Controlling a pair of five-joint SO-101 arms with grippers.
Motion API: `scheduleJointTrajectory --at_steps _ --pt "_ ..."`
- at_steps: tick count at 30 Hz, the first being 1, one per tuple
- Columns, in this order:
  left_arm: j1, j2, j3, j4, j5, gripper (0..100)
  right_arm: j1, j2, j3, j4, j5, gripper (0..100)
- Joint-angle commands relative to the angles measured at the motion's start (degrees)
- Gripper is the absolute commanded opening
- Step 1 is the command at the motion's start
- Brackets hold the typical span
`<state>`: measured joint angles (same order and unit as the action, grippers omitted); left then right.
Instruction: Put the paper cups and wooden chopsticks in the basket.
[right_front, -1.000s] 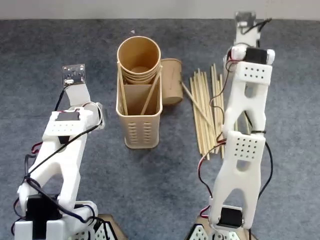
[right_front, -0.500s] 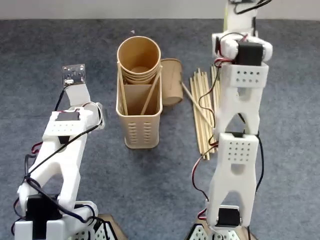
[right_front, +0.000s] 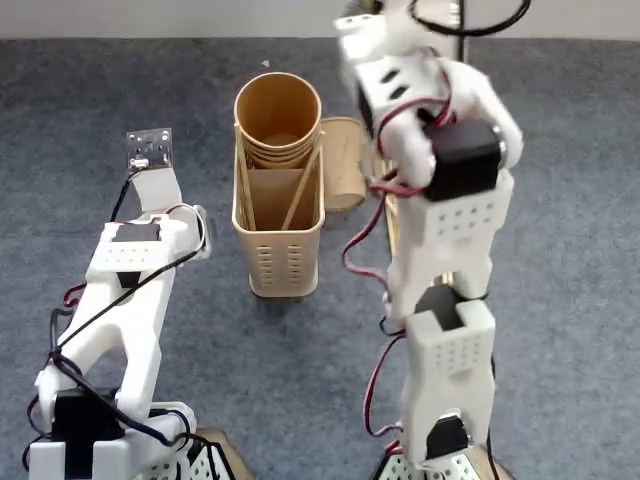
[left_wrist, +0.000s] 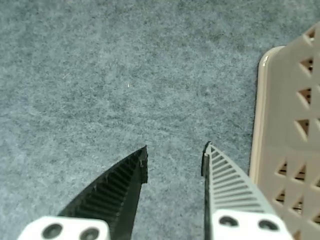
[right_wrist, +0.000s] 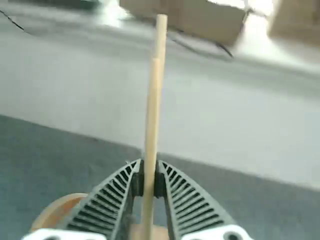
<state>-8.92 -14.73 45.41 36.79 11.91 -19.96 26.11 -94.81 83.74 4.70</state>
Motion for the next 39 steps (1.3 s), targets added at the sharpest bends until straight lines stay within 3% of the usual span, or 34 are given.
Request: scheduleJointTrajectory --at_steps 1,7,16,18,23,29,33,36,39 --pt "0.57 -1.63 -0.22 -0.79 -0.53 20 -6.11 -3.91 -7.34 -5.41 -0.70 0.5" --pt "0.48 -1.63 -0.22 -0.79 -0.62 20 -11.30 -3.74 -7.25 -6.11 -5.27 0.5" --pt "0.22 -1.63 -0.22 -0.79 -0.62 20 -11.74 -2.42 -7.25 -4.70 -5.19 0.7" --pt "0.22 -1.63 -0.22 -0.79 -0.62 20 -11.65 -0.84 -7.52 -4.18 -5.10 3.9" --pt "0.13 -1.63 -0.22 -0.79 -0.62 20 -11.74 1.54 -7.78 -3.74 -5.36 23.0" --pt "0.13 -1.63 -0.22 -0.79 -0.62 20 -11.56 1.36 -7.78 -3.91 -5.19 24.1" --pt "0.13 -1.63 -0.22 -0.79 -0.62 20 -6.46 -1.45 -7.43 -2.42 -5.19 24.1" --pt "0.13 -1.63 -0.31 -0.79 -0.62 20 1.45 -6.37 -7.16 2.15 -4.84 24.1" --pt "0.31 -1.63 -0.31 -0.79 -0.62 20 9.63 -10.59 -1.36 7.16 0.62 24.1"
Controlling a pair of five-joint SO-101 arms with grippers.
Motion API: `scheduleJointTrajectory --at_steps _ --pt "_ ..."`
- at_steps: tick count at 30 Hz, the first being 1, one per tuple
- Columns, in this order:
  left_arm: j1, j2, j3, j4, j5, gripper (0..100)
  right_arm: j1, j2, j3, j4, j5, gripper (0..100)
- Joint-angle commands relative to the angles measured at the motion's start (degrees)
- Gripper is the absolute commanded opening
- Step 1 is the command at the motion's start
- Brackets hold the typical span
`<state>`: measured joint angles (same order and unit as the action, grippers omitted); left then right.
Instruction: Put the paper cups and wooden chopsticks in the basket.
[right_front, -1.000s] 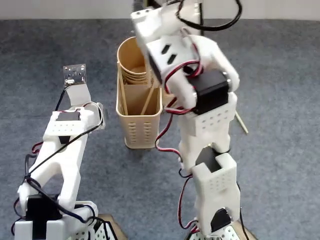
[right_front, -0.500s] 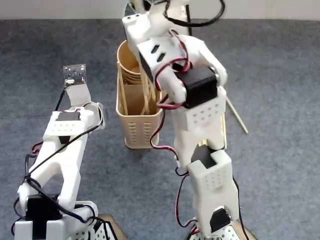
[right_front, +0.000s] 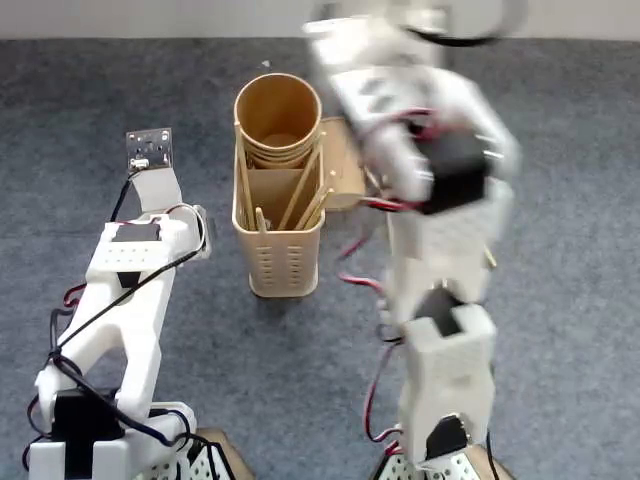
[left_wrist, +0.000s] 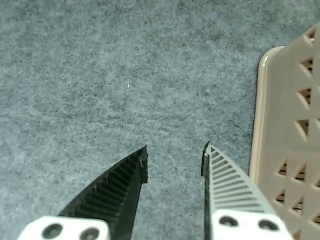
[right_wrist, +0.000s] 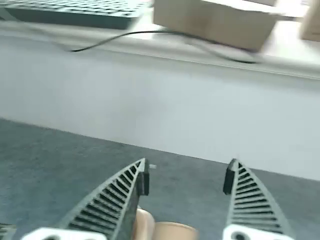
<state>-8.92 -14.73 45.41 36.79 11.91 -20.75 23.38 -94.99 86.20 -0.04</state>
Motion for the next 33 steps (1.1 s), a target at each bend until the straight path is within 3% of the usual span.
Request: scheduleJointTrajectory --at_steps 1,7,13,23,33 --pt "0.40 -1.63 -0.31 -0.79 -0.62 20 13.05 -8.92 3.47 5.41 7.47 24.1" --pt "0.48 -1.63 -0.31 -0.79 -0.62 20 20.88 -10.51 45.32 5.14 20.66 24.1" --pt "0.48 -1.63 -0.31 -0.79 -0.62 20 23.87 -5.41 75.74 -12.88 23.12 24.1" --pt "0.31 -1.63 -0.22 -0.79 -0.62 20 24.13 6.11 79.34 -28.53 23.12 24.1" --pt "0.40 -1.63 -0.22 -0.79 -0.62 20 21.93 9.27 79.43 -30.11 23.03 24.1"
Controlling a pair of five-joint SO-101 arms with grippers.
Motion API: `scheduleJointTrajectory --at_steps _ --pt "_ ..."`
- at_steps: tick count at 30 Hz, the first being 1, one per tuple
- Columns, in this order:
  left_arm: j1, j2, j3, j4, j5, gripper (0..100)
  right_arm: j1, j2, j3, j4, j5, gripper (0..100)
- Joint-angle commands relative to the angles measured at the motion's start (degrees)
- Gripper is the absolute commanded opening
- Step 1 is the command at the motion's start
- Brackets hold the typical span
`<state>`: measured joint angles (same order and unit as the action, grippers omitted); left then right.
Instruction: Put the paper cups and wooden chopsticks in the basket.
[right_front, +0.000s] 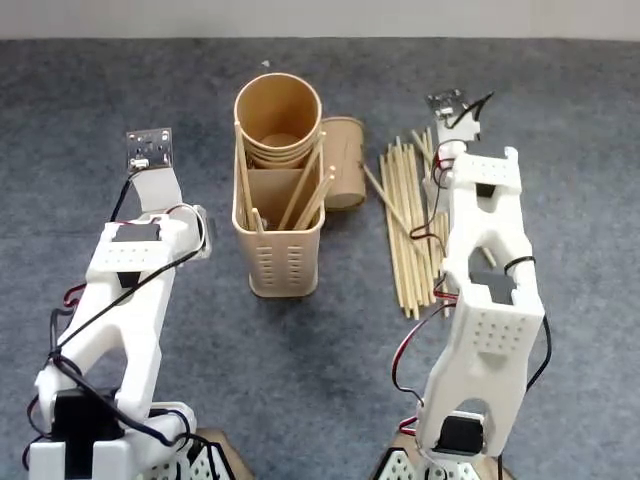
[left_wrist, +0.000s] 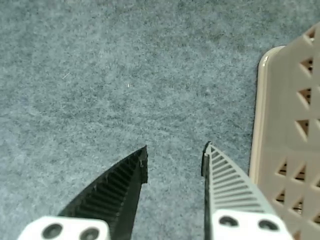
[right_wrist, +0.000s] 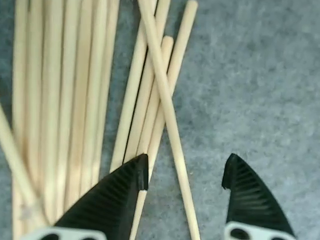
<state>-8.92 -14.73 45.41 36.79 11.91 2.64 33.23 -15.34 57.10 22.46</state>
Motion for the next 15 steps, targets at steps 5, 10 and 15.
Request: scheduleJointTrajectory --at_steps 5,10,15 --pt "0.40 -1.63 -0.22 -0.79 -0.62 20 -1.98 4.79 -0.40 -2.42 0.53 24.1" --pt "0.40 -1.63 -0.22 -0.79 -0.62 20 -1.98 10.07 -0.40 -4.09 0.53 22.0" --pt "0.48 -1.63 -0.22 -0.79 -0.62 20 -1.89 8.13 -0.40 -3.74 -1.05 1.6"
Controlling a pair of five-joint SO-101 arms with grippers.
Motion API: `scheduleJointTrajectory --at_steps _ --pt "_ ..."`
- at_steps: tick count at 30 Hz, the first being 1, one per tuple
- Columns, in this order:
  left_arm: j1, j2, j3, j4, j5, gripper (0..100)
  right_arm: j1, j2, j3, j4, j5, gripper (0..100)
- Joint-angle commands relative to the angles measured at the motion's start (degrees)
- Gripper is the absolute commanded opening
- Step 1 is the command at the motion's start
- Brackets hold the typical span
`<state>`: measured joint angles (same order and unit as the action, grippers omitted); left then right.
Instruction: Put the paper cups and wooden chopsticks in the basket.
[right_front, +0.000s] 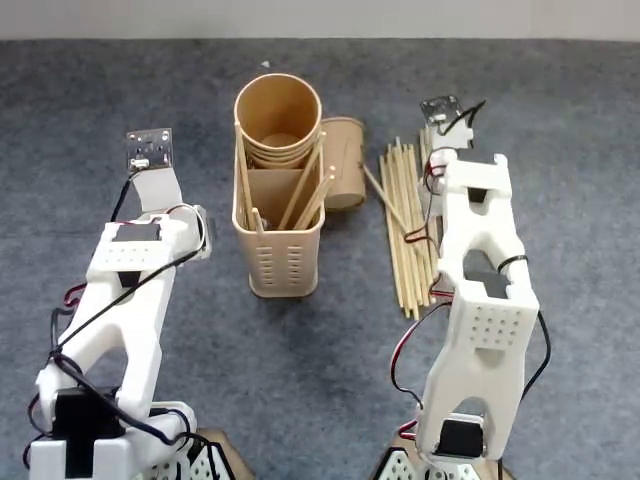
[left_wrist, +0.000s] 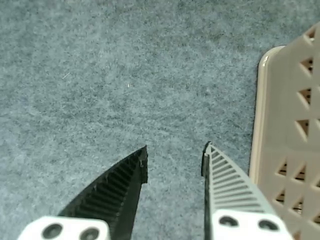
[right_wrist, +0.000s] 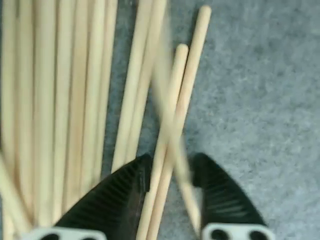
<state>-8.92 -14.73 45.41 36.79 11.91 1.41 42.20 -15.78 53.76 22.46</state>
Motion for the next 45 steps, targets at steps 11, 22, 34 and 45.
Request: scheduleJointTrajectory --at_steps 11,22,34,45 --pt "0.48 -1.63 -0.22 -0.79 -0.62 20 -0.66 -14.90 0.04 3.30 -5.10 0.6" --pt "0.48 -1.63 -0.22 -0.79 -0.62 20 -3.91 -47.60 0.04 3.38 -12.57 0.5" --pt "0.31 -1.63 -0.22 -0.79 -0.62 20 -24.31 -67.56 0.04 -9.98 -14.42 0.5" --pt "0.22 -1.54 1.54 -4.04 -0.62 20 -33.63 -68.26 4.44 -20.26 -20.92 0.5"
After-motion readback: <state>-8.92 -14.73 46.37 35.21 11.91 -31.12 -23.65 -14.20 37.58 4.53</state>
